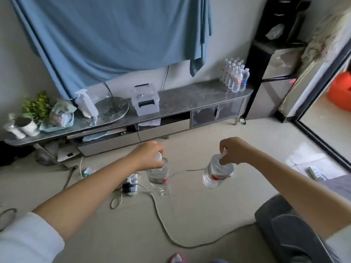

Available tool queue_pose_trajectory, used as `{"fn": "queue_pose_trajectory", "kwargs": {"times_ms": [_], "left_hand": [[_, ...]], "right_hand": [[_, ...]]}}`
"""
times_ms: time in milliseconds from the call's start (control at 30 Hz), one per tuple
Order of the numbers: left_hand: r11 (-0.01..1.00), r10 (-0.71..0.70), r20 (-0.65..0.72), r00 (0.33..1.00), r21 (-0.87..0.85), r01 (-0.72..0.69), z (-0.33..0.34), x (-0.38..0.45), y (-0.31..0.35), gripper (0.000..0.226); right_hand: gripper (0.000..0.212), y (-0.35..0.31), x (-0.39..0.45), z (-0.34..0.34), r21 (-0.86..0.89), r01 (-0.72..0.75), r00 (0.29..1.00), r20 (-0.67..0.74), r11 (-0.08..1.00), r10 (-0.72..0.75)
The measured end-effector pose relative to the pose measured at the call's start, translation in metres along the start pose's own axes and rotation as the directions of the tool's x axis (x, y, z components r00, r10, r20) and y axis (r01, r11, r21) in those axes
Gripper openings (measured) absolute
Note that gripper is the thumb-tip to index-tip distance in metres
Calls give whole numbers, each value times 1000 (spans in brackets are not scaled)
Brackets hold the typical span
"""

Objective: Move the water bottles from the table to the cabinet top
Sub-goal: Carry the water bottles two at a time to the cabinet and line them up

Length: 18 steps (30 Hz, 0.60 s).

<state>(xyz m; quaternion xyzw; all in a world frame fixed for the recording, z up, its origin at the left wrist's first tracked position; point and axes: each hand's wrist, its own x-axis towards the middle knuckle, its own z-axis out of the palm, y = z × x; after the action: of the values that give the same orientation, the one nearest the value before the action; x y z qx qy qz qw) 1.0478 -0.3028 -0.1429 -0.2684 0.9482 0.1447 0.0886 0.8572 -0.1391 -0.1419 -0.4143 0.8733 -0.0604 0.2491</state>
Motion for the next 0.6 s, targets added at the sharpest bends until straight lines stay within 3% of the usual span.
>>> {"fn": "queue_pose_trajectory", "kwargs": {"times_ms": [267,467,600], "left_hand": [[995,81,-31,996,-49,-83,-42,155,-10,18],[991,116,12,993,-75,-115,-71,275,9,13],[987,158,93,983,-37,-155,-92,354,43,13]], "right_hand": [[16,50,108,-60,179,-128,986,-85,975,145],[14,97,201,-114,96,-106,993,-36,990,110],[26,140,264,-159,48,-82,996,-37,995,84]]}}
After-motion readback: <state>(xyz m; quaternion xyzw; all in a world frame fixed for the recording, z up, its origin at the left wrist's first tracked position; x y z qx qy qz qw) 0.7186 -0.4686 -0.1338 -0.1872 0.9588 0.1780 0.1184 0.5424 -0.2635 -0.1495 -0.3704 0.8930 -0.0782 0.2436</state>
